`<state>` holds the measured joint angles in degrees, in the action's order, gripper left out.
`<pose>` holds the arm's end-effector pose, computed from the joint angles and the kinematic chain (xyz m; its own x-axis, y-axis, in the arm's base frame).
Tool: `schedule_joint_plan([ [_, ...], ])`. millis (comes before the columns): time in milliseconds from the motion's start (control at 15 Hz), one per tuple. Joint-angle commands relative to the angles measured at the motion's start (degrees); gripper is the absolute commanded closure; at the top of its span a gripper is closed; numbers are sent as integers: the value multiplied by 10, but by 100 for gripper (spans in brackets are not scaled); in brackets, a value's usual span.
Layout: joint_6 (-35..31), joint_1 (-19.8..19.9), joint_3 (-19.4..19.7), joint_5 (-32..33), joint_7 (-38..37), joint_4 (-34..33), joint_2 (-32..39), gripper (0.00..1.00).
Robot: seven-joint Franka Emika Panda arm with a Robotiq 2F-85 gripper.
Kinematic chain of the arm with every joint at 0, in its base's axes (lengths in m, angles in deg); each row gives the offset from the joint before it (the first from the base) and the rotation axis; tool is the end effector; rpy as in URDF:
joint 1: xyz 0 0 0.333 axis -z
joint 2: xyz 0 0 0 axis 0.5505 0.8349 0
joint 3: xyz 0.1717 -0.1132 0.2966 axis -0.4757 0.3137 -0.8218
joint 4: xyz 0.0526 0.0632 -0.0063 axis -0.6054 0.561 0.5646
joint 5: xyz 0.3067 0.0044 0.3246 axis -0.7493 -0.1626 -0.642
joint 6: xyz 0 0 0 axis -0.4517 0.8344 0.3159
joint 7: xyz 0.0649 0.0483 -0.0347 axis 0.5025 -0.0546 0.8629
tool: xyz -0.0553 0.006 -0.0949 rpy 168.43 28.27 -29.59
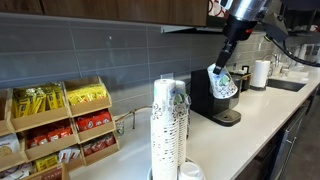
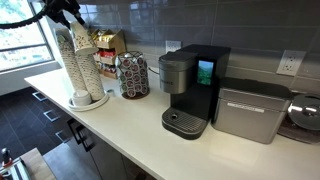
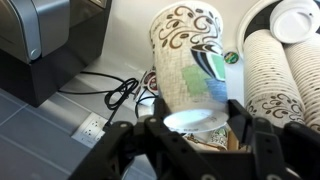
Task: Put the cup on the table and turn it upright
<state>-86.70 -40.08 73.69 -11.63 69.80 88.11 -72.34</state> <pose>0.3858 0.1149 0.7340 0.8042 0.4801 0.3503 0.3594 -0.8623 0.3567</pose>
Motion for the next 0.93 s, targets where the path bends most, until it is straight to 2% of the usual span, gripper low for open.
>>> schedule_joint_plan([
  [0, 2, -8, 4, 4, -4, -2, 1, 61],
  [67, 19, 7, -18, 59, 9, -14, 4, 61],
  [400, 51, 1, -32, 165, 45, 15, 8, 61],
  [667, 26, -15, -22, 234, 102, 70, 9, 61],
  [867, -4, -37, -2, 251, 145, 115, 9, 61],
])
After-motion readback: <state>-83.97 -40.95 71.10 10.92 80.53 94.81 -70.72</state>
